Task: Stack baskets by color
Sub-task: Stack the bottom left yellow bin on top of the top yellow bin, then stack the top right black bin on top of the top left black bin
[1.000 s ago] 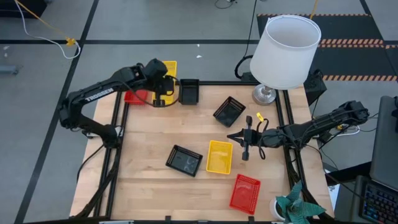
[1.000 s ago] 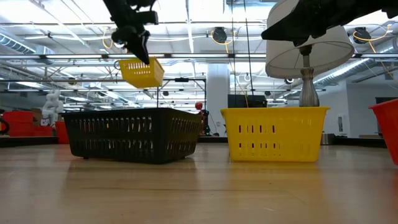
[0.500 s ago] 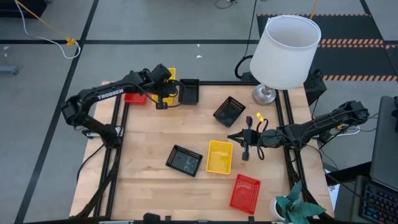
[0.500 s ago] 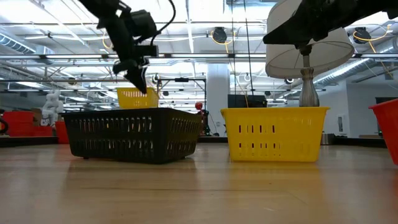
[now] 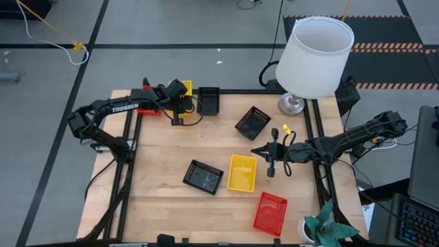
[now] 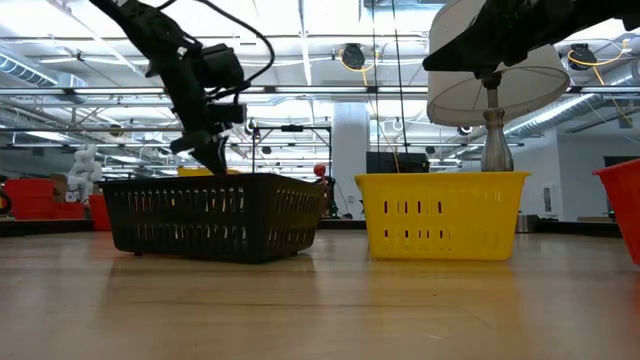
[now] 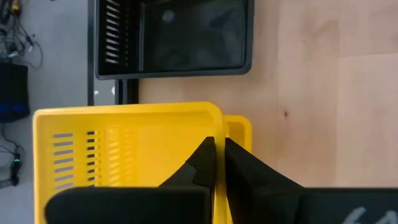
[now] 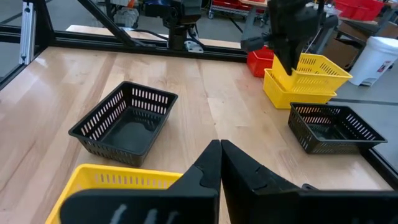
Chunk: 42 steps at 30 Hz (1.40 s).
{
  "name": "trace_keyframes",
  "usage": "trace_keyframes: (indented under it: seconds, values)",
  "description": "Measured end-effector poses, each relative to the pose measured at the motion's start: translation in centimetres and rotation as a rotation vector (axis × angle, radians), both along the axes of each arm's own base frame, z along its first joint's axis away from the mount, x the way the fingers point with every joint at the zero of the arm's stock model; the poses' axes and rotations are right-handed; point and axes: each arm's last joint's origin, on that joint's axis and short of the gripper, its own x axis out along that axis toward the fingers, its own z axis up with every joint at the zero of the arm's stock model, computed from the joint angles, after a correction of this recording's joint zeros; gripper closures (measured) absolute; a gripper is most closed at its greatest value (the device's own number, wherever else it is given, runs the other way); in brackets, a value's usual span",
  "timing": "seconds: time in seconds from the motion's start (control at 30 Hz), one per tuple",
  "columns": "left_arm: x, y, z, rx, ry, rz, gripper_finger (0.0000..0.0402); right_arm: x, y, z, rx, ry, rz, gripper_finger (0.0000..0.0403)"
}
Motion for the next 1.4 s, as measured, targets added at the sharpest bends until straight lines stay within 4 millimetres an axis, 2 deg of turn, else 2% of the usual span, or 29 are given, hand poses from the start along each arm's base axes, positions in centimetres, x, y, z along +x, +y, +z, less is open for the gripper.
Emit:
trace_keyframes:
  seconds: [0.27,0.73,1.0,1.23,1.4]
  values:
    - [-0.2,0.1,-0.7,0.015,-0.010,0.004,0.0387,0.0,0.0,0.0,0.000,0.000,0.000,0.0403]
    - [-0.5,0.5,-0.7,0.035,-0.006,0.084,0.0263,0.0,0.0,0.0,0.000,0.000,-0.001,0.0403]
    - [0.1,-0.3,-0.7,0.004,-0.045,0.125,0.0241,0.1,-0.4,0.0,0.038,-0.009,-0.036,0.0403]
    - [-0.3,-1.8,1.8,-0.011,-0.186,0.206,0.0241,0.3,-1.5,0.1,0.087,0.005,-0.112,0.0403]
    - [-0.9,-4.2,4.7,-0.069,-0.364,0.268,0.0241,1.1,-2.6,2.1,0.117,0.113,-0.204,0.0403]
